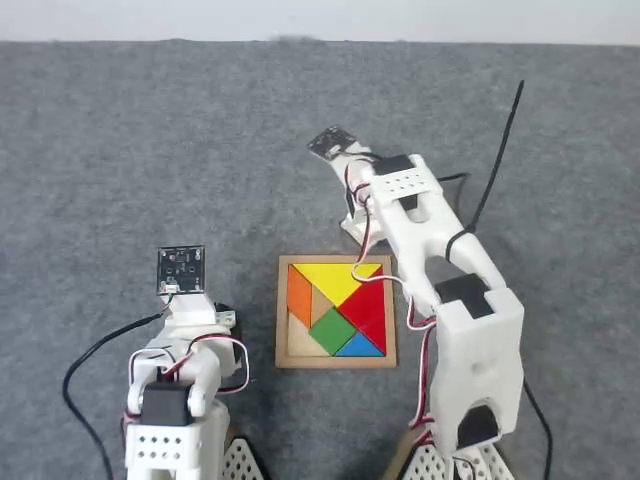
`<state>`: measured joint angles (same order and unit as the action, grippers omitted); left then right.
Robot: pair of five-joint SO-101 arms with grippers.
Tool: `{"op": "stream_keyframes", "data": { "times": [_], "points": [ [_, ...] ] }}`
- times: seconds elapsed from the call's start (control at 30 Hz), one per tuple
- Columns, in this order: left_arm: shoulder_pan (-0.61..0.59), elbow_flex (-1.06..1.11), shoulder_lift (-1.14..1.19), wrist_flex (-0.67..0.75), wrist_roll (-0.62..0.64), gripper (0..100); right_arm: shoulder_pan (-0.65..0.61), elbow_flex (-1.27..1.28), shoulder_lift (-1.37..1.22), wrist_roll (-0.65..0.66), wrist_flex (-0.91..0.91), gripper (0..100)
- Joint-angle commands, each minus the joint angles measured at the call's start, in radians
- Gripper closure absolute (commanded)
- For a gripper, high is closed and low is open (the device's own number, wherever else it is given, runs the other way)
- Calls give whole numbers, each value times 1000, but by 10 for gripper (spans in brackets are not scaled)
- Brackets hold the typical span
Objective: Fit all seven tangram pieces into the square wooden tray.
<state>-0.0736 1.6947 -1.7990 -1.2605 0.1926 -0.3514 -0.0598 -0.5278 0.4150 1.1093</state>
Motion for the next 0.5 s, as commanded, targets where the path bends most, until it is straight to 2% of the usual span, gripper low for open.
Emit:
{"op": "stream_keyframes", "data": {
  "times": [0.0,0.3,0.4,0.47],
  "points": [
    [-6,-12,-20,-2,-9,987,58,-23,8,-86,-4,833],
    [-6,-12,-20,-2,-9,987,47,-84,10,-34,8,834],
    [-6,-12,-20,-2,-9,987,48,-92,10,-61,7,826],
    [-6,-12,-20,-2,-9,987,54,-92,10,-133,7,803]
  ]
}}
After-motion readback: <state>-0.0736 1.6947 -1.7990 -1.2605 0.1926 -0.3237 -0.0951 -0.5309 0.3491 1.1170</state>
